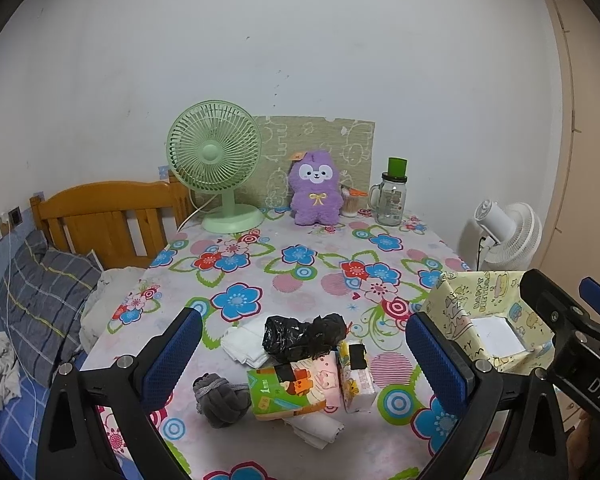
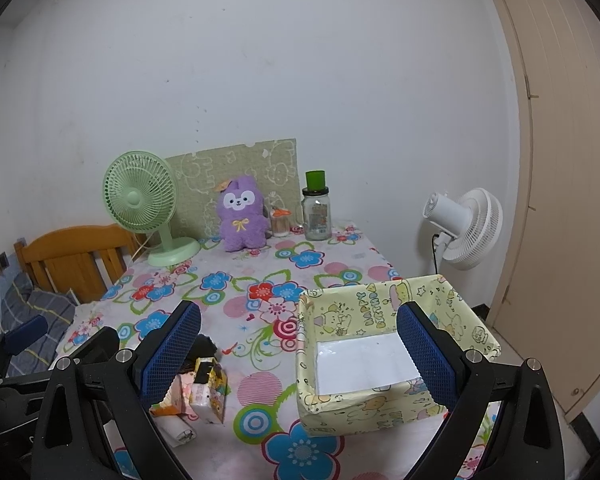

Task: Organize soft objects
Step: 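Close the left gripper on the black plastic bag while the right gripper grasps the yellow snack packet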

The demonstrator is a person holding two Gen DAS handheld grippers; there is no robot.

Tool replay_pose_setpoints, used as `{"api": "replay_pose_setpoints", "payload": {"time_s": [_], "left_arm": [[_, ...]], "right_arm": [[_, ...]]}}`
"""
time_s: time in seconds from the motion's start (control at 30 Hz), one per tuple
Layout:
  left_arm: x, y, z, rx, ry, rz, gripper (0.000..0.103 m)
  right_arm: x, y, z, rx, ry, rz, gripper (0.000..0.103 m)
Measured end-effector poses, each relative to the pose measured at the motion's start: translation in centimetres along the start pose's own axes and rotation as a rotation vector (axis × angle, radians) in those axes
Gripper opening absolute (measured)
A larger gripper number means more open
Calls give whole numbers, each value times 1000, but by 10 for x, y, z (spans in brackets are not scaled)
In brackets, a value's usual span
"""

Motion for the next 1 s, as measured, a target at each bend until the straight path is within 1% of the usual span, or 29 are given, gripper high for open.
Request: {"api": "replay_pose_setpoints", "payload": {"time_s": [0.3,0.53,0.63,0.83,1.0], "left_arm": [[-7,8,9,14,9,10,100],[-21,28,20,10,10,56,98],[-28,39,24,2,12,85,96],[-40,54,34,20,28,118,96],[-48,67,45,23,12,148,95]], "right_arm": [[-3,12,10,5,3,17,100],[-16,31,30,28,-4,51,99],[-26,44,41,46,-2,80,97],[-41,64,61,69,-15,118,97],[-50,75,75,92,-26,141,97]]}}
Point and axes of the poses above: each gripper's, at about its wrist camera, not at the fingertips, and y roughly the way its jaws point, z to its left, x to its top, the point moved 10 cm from there along y, roughly the way its jaws point, and after that the axes turned 1 degree about -x, right-handed, at the moved point
